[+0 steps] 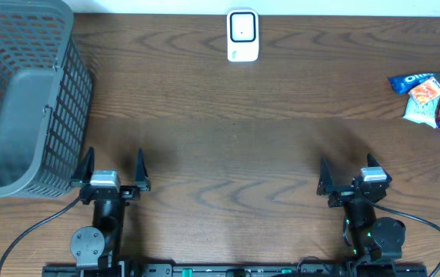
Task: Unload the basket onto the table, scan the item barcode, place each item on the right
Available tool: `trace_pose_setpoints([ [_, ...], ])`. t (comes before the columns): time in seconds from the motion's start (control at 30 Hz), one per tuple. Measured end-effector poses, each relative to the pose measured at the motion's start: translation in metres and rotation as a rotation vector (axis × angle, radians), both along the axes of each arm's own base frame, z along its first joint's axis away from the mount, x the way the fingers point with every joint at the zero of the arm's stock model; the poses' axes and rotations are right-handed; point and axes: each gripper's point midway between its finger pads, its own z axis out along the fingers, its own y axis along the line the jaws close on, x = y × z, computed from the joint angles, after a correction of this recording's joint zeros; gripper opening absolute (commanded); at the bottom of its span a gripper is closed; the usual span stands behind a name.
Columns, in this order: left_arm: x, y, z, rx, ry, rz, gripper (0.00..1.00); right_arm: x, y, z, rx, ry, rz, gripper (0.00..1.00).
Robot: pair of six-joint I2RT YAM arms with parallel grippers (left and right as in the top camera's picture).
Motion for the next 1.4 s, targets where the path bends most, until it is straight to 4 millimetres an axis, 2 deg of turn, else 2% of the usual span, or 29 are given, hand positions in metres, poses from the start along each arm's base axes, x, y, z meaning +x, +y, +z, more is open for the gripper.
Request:
trace_pose_setpoints([
  [0.1, 0.001, -0.003, -0.018, 0.033, 0.072, -0.014, 0.98, 0.0, 0.0, 0.0, 0.0, 0.0, 0.0, 0.99],
  [0.2, 0.001, -0.001, -0.048, 0.014, 0.196, -0.004, 0.98, 0.0, 0.0, 0.0, 0.0, 0.0, 0.0, 0.99],
  [0.27, 0.001, 0.005, -0.053, -0.02, 0.22, 0.03, 0.98, 0.0, 0.0, 0.0, 0.0, 0.0, 0.0, 0.99],
  [0.6, 0.0, 0.021, -0.054, -0.15, 0.232, 0.122, 0.98, 0.0, 0.0, 0.0, 0.0, 0.0, 0.0, 0.99],
  [1.4, 0.0, 0.02, -0.054, -0.077, 0.233, 0.114, 0.98, 0.0, 0.0, 0.0, 0.0, 0.0, 0.0, 0.99],
])
